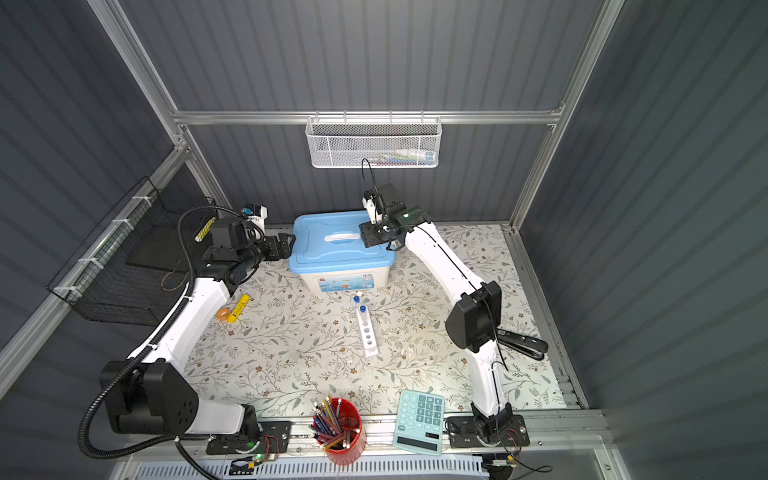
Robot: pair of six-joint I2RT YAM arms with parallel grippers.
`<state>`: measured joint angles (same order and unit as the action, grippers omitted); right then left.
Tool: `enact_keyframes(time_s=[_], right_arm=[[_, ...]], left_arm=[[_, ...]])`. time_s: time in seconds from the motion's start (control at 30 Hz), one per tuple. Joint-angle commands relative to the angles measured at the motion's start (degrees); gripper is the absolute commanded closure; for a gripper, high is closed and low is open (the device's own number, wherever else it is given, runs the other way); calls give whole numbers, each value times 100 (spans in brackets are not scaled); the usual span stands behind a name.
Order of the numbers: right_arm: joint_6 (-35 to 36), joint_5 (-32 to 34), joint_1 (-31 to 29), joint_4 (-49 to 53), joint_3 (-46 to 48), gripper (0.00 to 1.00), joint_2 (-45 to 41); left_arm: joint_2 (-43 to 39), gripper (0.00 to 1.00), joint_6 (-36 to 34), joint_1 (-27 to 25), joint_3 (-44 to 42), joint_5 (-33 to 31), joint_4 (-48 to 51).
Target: Organize the chemistry lab equipment
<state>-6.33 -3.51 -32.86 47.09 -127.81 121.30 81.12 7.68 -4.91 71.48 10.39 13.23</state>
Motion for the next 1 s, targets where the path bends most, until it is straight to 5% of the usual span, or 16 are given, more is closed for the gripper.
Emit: enact_keyframes(time_s=[0.0,0.47,0.97], right_arm=[[150,-173,-123,-251,146,36,70],[43,-224,-175,-608,788,36,100],[-53,-119,-170,-574,1105,36,254]], left_arm=[[-99,11,313,156,-17,446,188],[509,14,693,623,22,1442,80],[830,14,653,693,201,1055,245]])
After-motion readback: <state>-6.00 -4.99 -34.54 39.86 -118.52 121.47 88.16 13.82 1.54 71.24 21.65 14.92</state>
